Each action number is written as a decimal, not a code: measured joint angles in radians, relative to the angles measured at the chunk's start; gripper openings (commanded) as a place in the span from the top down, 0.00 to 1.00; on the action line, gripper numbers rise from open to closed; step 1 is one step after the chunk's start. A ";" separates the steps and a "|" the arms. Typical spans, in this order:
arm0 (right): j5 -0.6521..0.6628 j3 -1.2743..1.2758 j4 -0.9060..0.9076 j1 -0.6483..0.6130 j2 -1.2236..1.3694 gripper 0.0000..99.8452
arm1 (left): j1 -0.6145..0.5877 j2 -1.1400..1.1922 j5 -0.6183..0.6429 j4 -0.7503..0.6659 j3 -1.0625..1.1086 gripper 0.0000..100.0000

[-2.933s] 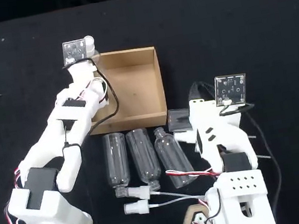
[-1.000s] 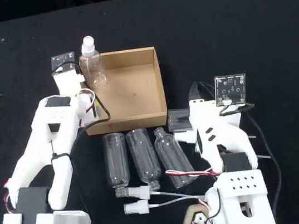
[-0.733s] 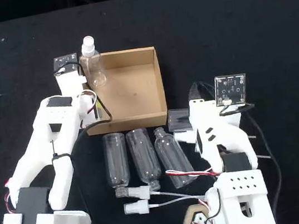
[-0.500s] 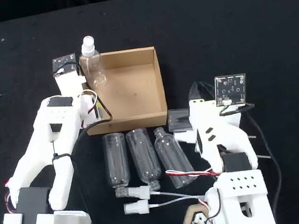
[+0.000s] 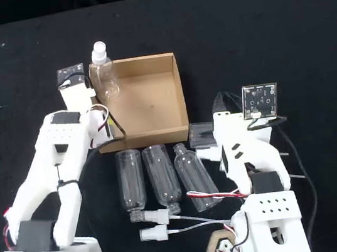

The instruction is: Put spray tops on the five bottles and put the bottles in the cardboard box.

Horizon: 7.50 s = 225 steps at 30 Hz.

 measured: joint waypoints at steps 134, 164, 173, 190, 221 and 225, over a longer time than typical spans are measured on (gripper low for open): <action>0.000 0.000 0.000 0.000 0.000 0.98 | -0.132 -0.315 -0.118 0.284 0.411 0.55; 0.000 0.000 0.000 0.000 0.000 0.98 | -0.451 -0.316 -0.617 0.218 0.351 0.55; 0.000 0.000 0.000 0.000 0.000 0.98 | -0.485 -0.316 -0.543 0.089 0.407 0.63; 0.000 0.000 0.000 0.000 0.000 0.98 | -0.526 -0.316 -0.460 0.152 0.370 0.89; 0.000 0.000 0.000 0.000 0.000 0.98 | -0.859 -0.316 -0.063 0.474 -0.071 0.53; 0.000 0.000 0.000 0.000 0.000 0.98 | -0.859 -0.293 -0.462 0.499 -0.153 0.53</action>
